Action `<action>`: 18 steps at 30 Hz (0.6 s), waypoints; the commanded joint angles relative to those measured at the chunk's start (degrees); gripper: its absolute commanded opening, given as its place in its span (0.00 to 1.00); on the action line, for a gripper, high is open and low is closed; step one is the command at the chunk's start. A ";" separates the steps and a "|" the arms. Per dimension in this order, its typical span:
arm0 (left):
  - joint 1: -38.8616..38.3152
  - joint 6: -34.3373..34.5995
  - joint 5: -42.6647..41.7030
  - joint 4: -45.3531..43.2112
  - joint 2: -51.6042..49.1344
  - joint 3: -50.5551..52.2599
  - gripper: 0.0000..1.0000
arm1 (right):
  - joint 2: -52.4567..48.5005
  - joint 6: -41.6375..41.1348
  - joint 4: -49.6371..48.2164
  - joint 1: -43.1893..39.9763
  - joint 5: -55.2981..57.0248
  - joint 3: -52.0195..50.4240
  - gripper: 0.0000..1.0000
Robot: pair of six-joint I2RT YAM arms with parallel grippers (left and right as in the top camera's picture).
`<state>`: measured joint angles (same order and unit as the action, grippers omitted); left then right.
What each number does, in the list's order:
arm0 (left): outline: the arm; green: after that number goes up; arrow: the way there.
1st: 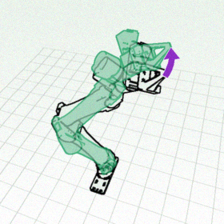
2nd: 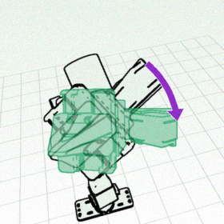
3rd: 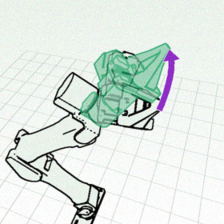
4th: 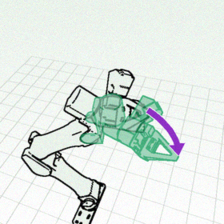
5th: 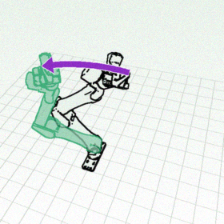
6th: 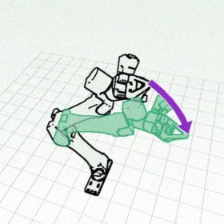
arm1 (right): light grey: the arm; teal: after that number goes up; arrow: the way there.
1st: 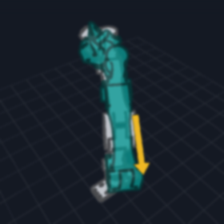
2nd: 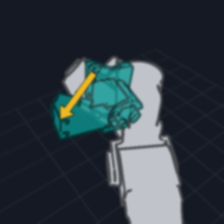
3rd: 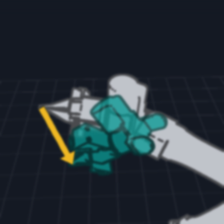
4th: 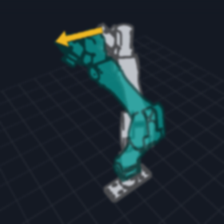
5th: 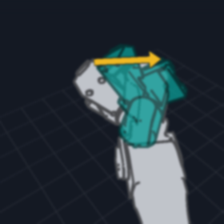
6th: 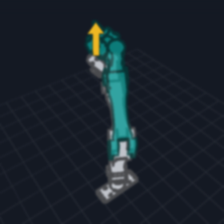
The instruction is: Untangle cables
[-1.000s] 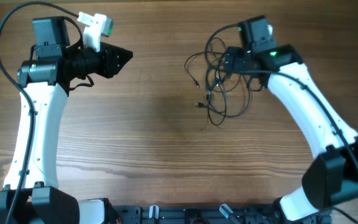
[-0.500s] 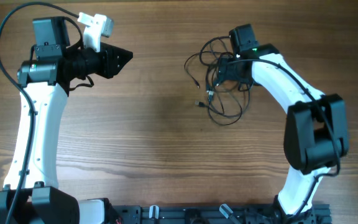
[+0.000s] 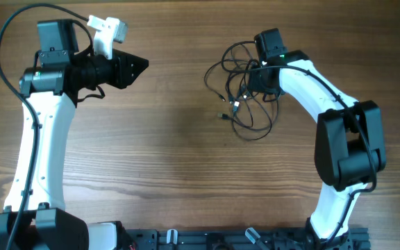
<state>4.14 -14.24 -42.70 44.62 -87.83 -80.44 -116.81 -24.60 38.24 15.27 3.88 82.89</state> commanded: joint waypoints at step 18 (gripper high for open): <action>-8.17 -6.99 -27.10 -15.10 -9.88 8.37 0.47 | 29.29 13.97 8.59 0.31 -24.90 2.23 0.04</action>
<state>-1.13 -19.86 -61.23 32.32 -94.39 -72.69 -87.74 -11.81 46.44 15.29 -16.49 84.66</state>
